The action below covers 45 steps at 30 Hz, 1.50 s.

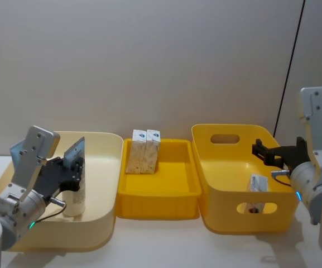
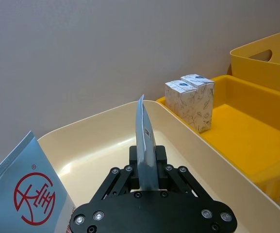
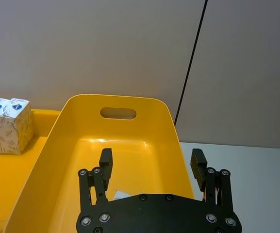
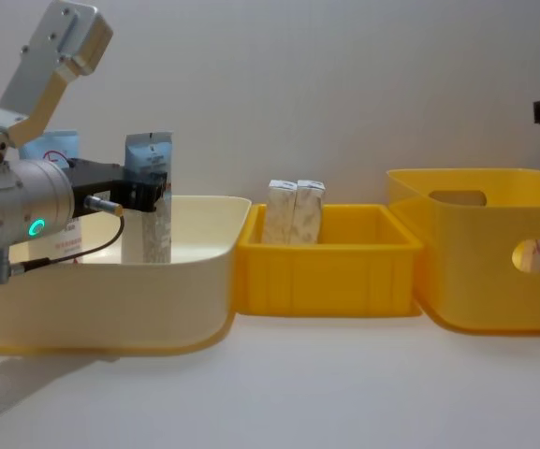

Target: Bimanual collaborative sorting of washing and personal care products

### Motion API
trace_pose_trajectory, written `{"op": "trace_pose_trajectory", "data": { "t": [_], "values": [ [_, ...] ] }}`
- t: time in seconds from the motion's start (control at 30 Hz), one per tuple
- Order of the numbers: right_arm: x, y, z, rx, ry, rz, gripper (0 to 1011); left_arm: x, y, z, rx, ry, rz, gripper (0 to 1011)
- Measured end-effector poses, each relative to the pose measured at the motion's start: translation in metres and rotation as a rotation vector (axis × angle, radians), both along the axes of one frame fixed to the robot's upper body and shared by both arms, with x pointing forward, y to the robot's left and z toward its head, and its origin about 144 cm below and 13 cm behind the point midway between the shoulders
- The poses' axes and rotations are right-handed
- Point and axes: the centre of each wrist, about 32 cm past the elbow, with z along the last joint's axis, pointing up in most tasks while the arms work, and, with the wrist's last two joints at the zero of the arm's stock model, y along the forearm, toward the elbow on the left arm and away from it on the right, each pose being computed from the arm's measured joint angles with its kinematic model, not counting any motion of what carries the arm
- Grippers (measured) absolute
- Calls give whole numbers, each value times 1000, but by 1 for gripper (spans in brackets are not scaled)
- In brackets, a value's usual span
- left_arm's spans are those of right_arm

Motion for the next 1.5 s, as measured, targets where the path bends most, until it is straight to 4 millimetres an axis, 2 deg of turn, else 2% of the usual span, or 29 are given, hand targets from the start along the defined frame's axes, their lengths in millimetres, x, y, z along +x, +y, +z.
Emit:
{"op": "trace_pose_trajectory", "data": {
  "t": [0.93,1.27,1.5],
  "values": [
    [0,0,0,0,0,0,1001,-4,-1,1,-4,-53,-5,190],
    [0,0,0,0,0,0,1001,-9,-3,10,-34,-109,-6,190],
    [0,0,0,0,0,0,1001,-12,-4,22,-77,-166,-16,190]
  ]
}}
